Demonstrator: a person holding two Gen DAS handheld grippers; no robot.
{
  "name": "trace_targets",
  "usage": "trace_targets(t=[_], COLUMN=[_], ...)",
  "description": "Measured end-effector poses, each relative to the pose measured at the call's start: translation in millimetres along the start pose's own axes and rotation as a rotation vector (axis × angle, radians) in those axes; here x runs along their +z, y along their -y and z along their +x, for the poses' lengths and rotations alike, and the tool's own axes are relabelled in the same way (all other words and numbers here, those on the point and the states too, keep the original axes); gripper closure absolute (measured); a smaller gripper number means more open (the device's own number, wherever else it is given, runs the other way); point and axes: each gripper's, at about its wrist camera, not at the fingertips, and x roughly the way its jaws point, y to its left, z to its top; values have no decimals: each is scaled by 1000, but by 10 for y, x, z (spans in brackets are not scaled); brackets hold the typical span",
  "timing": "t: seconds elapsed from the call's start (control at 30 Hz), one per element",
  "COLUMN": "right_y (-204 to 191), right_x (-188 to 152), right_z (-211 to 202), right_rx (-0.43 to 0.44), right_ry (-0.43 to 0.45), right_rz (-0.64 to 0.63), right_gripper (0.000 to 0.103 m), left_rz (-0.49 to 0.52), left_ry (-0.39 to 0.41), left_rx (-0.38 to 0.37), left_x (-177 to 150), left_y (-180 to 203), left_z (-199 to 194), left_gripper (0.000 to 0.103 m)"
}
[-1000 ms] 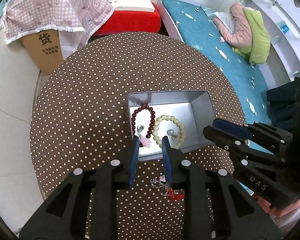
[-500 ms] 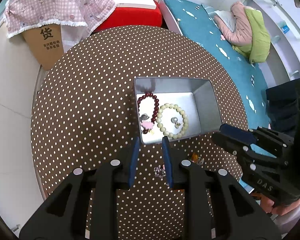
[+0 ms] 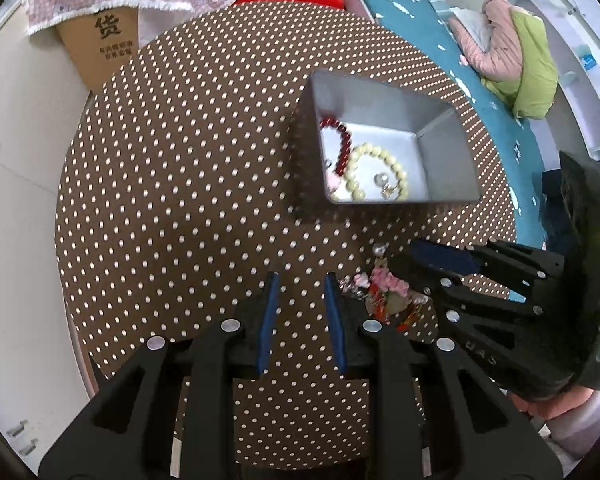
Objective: Organize jewelry
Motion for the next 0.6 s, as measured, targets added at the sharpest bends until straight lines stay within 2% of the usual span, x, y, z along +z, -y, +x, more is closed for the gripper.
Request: trace_targets(t=[0.3,0.33,0.4,0.6], right_y=[-116,-117,-139,-143], right_x=[54,54,59,84], right_z=[238,255,299,341], right_rx=[-62,-65,-83,-88], right_ry=[-39,-41,-45,-37], right_rz=[-41,-39,-49,-44], right_gripper=[81,82,91,93], left_rz=[-10,-9,-4,19], left_ry=[-48,-54,-67,-93], left_rx=[-17,-20,-25,-54], left_x=[-123,-133,-159,-150], left_y=[-67,-65,-50,31], left_z=[176,197,253,389], left_gripper=[79,79,79,79])
